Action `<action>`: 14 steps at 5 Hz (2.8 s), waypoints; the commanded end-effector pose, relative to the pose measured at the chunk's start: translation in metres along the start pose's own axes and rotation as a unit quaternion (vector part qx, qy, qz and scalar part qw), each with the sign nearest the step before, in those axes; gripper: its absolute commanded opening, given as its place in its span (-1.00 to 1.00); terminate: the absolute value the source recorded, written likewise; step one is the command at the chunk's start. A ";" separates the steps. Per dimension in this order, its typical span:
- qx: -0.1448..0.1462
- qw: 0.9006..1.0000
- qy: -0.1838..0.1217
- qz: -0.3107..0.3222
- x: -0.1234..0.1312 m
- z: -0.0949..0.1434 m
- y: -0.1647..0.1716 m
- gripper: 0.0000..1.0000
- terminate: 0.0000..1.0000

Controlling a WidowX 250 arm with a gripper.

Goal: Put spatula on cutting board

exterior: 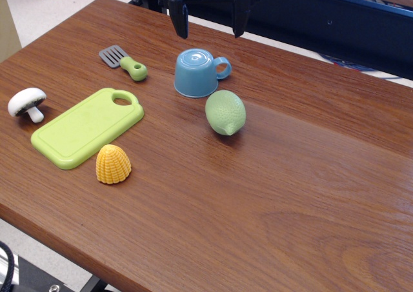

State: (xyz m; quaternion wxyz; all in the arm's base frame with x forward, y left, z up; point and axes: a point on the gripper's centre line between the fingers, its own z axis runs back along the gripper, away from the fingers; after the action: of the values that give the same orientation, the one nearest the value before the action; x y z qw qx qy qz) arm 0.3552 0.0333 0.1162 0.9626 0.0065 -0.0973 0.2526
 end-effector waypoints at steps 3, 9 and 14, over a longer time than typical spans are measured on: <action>-0.027 0.996 0.013 0.086 0.028 0.004 0.057 1.00 -1.00; 0.023 0.960 -0.040 0.275 0.070 -0.069 0.119 1.00 -1.00; 0.038 0.952 -0.050 0.299 0.060 -0.103 0.118 -1.00 -1.00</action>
State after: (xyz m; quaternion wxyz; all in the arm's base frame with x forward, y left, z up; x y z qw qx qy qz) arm 0.3687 0.1686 0.0105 0.8391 0.0275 -0.1147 0.5310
